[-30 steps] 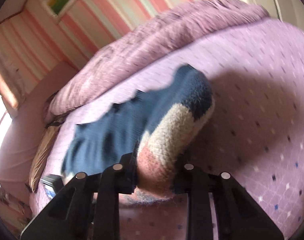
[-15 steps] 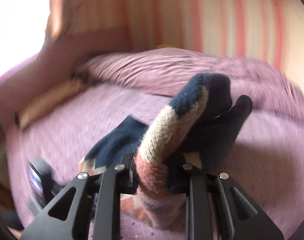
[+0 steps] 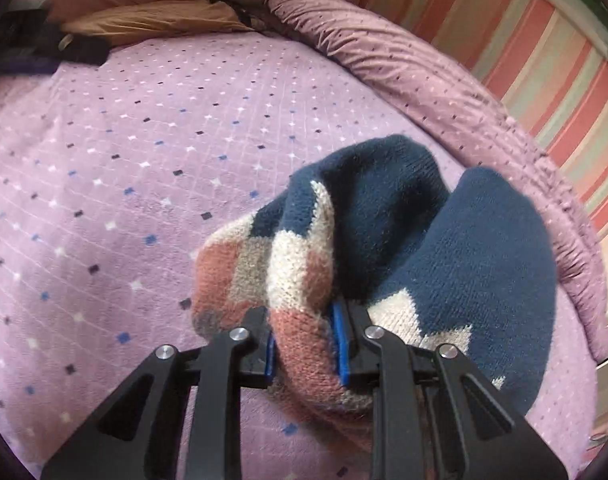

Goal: Fold small clothes

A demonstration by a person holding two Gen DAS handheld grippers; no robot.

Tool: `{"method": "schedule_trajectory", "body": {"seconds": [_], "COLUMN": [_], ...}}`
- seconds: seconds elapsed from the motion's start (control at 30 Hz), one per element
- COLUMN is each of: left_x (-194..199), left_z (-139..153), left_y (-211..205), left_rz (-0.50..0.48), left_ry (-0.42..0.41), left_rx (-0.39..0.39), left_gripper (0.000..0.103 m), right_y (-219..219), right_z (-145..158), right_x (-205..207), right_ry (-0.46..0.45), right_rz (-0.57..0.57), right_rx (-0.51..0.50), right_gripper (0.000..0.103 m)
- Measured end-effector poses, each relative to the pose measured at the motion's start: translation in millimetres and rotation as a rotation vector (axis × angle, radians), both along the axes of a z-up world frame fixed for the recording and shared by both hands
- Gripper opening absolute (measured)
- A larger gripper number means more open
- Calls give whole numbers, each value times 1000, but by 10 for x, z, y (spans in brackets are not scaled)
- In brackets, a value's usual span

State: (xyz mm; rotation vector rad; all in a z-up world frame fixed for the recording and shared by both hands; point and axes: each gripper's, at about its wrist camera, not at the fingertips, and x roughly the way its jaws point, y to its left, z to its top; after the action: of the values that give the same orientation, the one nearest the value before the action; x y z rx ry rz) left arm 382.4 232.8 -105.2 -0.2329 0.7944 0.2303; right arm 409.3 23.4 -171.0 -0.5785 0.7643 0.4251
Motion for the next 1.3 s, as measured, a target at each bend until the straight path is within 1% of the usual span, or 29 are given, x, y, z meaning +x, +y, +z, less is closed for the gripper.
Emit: {"method": "schedule_trajectory", "body": {"seconds": [0.03, 0.07, 0.1, 0.13, 0.17, 0.2, 0.23, 0.3, 0.37, 0.43, 0.5, 0.53, 0.57, 0.6, 0.63, 0.67, 0.8, 0.87, 0.9, 0.93, 0.97, 1.0, 1.03, 1.07, 1.1, 1.17, 1.2, 1.3], "left_x": [55, 80, 125, 186, 223, 271, 308, 413, 553, 705, 834, 899, 924, 940, 945, 964, 1001, 1023, 1039, 1045, 1049, 1047, 1048, 1042, 1028, 1018, 1007, 924], "left_z": [20, 50, 82, 129, 166, 212, 238, 292, 296, 228, 124, 59, 18, -22, -54, -122, -331, -413, -441, -454, -460, -464, -471, -462, -442, -401, -374, -243], "left_y": [-62, -122, -187, -268, -341, -446, -537, -808, -1155, -1445, -1733, -1897, -1987, -2089, -2154, -2227, -2287, -2264, -2269, -2313, -2374, -2454, -2530, -2544, -2532, -2464, -2433, -2426], "left_rz": [-15, -24, -31, -39, -45, -58, -70, -108, -151, -180, -224, -258, -272, -288, -299, -307, -322, -347, -356, -377, -394, -424, -455, -442, -431, -416, -408, -415], "left_ry": [1, 2, -5, -14, -21, -29, -33, -47, -31, 8, 33, 55, 65, 67, 72, 89, 125, 132, 134, 131, 130, 127, 134, 127, 111, 96, 84, 44], "left_rx": [9, 7, -4, -18, -28, -42, -51, -56, -39, -35, -66, -80, -80, -74, -68, -61, -91, -168, -193, -187, -167, -145, -136, -123, -134, -184, -196, -158], "left_gripper": [98, 98, 98, 99, 100, 100, 100, 100, 100, 100, 100, 100, 100, 100, 100, 100, 100, 100, 99, 98, 89, 56, 44, 35, 25, 22, 21, 19], "right_y": [-23, -62, -137, -218, -312, -493, -611, -994, -1342, -1714, -2018, -2126, -2214, -2327, -2385, -2448, -2654, -2716, -2735, -2741, -2758, -2787, -2805, -2823, -2831, -2829, -2825, -2791], "right_z": [41, 87, 222, 353, 510, 696, 839, 1109, 1214, 1184, 1081, 1044, 1004, 950, 920, 891, 763, 696, 679, 667, 646, 611, 585, 577, 558, 530, 520, 431], "right_x": [-38, -71, -135, -230, -295, -407, -456, -551, -515, -409, -285, -253, -223, -174, -210, -186, -34, 18, 24, 22, 40, 49, 60, 55, 56, 79, 89, 182], "right_ry": [-18, -16, -16, -39, -65, -89, -113, -189, -227, -208, -157, -147, -136, -118, -110, -100, -66, -56, -54, -51, -50, -44, -38, -36, -34, -19, -12, 29], "right_rz": [-2, 1, 2, -3, -14, -31, -55, -145, -253, -342, -411, -429, -444, -462, -473, -485, -526, -536, -535, -535, -539, -546, -551, -555, -562, -567, -570, -578], "right_rx": [9, 39, 105, 162, 215, 279, 320, 398, 406, 423, 437, 441, 440, 443, 449, 456, 500, 500, 502, 504, 505, 508, 512, 513, 512, 526, 534, 558], "right_gripper": [34, 63, 93, 97, 97, 97, 98, 100, 101, 101, 101, 101, 101, 101, 101, 101, 101, 101, 101, 101, 101, 101, 101, 101, 101, 101, 101, 101]}}
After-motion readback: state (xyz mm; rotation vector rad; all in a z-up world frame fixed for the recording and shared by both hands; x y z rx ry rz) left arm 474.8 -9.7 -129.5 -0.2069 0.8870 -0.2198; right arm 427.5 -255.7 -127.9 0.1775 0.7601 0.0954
